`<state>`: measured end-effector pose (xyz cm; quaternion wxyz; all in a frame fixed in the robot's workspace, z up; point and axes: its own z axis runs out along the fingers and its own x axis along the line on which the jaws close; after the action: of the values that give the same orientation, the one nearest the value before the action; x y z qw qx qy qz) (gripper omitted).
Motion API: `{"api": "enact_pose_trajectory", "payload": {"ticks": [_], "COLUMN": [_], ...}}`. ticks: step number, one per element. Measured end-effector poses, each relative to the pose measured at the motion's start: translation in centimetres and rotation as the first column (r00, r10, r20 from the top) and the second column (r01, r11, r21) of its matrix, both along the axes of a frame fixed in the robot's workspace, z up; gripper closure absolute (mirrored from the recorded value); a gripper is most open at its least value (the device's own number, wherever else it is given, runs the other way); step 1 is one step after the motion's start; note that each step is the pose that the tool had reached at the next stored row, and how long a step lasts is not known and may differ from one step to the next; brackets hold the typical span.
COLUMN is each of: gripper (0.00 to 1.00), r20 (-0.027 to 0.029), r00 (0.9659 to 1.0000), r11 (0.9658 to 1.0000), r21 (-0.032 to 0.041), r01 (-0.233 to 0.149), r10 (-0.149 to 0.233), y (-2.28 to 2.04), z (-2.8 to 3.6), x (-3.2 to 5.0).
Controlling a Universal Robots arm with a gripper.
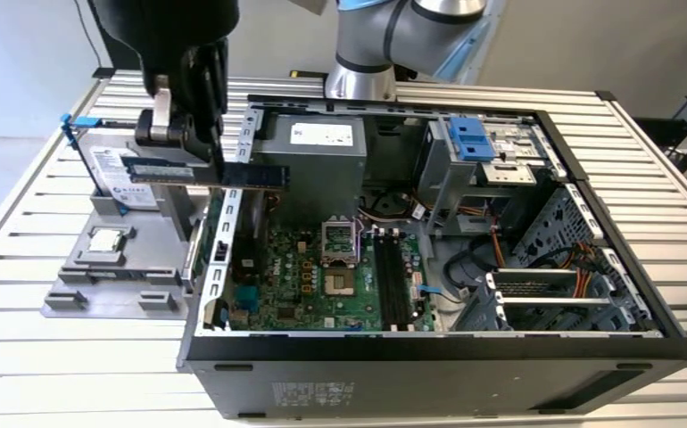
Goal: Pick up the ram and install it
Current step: 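Pick up the ram and move it above insertion slot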
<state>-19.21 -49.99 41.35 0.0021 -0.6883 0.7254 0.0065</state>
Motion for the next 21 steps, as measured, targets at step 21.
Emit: {"api": "enact_pose_trajectory", "payload": {"ticks": [21], "gripper": [1.00], "r20": [-0.0014], "r00": [1.0000], "r11": [1.0000], "r21": [-0.0003], "r01": [0.000], "r10": [0.000], "y": [0.00], "z": [-0.02], "x": [5.82]}}
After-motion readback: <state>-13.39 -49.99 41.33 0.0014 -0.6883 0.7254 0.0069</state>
